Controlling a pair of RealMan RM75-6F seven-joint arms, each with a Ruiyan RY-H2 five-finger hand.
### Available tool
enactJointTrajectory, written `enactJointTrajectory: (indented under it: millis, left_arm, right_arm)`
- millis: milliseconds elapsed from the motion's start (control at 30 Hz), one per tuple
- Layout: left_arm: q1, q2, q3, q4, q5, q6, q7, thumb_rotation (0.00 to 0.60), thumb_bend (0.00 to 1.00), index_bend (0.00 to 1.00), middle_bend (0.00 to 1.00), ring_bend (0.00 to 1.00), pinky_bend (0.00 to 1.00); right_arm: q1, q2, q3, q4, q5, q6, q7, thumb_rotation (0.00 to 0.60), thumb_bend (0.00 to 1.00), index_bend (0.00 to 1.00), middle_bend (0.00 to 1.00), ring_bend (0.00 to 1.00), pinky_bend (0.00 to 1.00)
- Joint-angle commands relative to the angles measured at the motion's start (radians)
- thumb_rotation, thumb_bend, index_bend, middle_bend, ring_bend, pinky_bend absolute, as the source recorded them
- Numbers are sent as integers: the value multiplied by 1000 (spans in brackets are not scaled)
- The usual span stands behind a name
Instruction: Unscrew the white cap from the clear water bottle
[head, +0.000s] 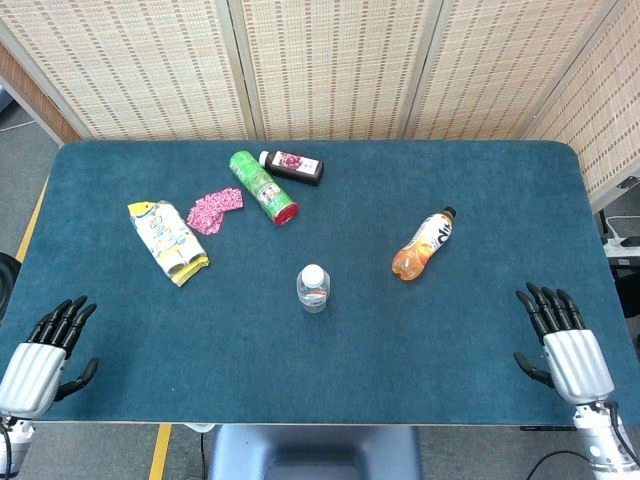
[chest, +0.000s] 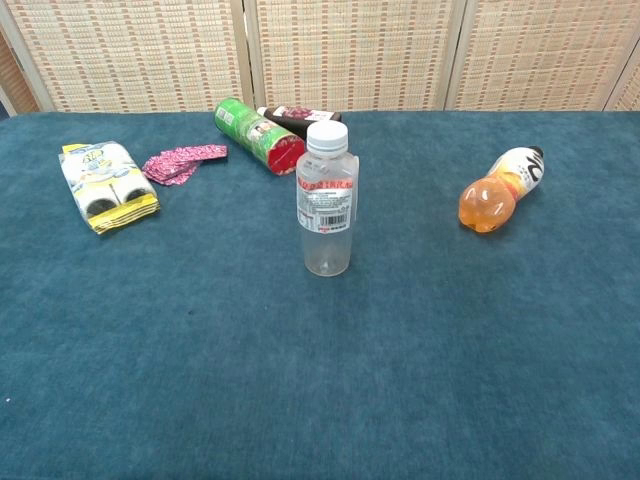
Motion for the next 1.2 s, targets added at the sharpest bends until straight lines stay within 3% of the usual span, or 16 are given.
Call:
enactJointTrajectory:
  millis: [33,133,233,467,633,833,1200]
  left_arm:
    - [-26,-21,-8,12,29,9,-74,600,363,0,0,0,166]
    - [-45,-59,-15,45,55,29,-171,600,363,0,0,0,167]
    - [-94,-107,1,70,89,4,-399,600,364,0,0,0,174]
    - [-268,-179,37,103,105,-207,-860,600,374,0,0,0,142]
    - [-364,-298,-9,187,59,-287,-1030,600,371,0,0,0,97]
    - [-444,-424,-55,330,13,-345,-1084,600,337,0,0,0,75]
    - [-546,-596,-79,496,-34,-420,-1183,600,286,0,0,0,71]
  right_arm:
    - [-4,-4,-2,12,-25,27,28,600,158,0,0,0,0]
    - [-10,-1,-3,15,-35,43,43,600,158,0,0,0,0]
    - [-15,2,-4,11,-35,53,55,600,158,0,0,0,0]
    - [-10,8,-15,9,-50,43,76,600,158,0,0,0,0]
    - [-6,5,-16,10,-46,29,72,600,159,0,0,0,0]
    - [-4,11,-13,7,-34,21,88,600,159,0,0,0,0]
    - [-30,39,12,0,-13,83,124,600,158,0,0,0,0]
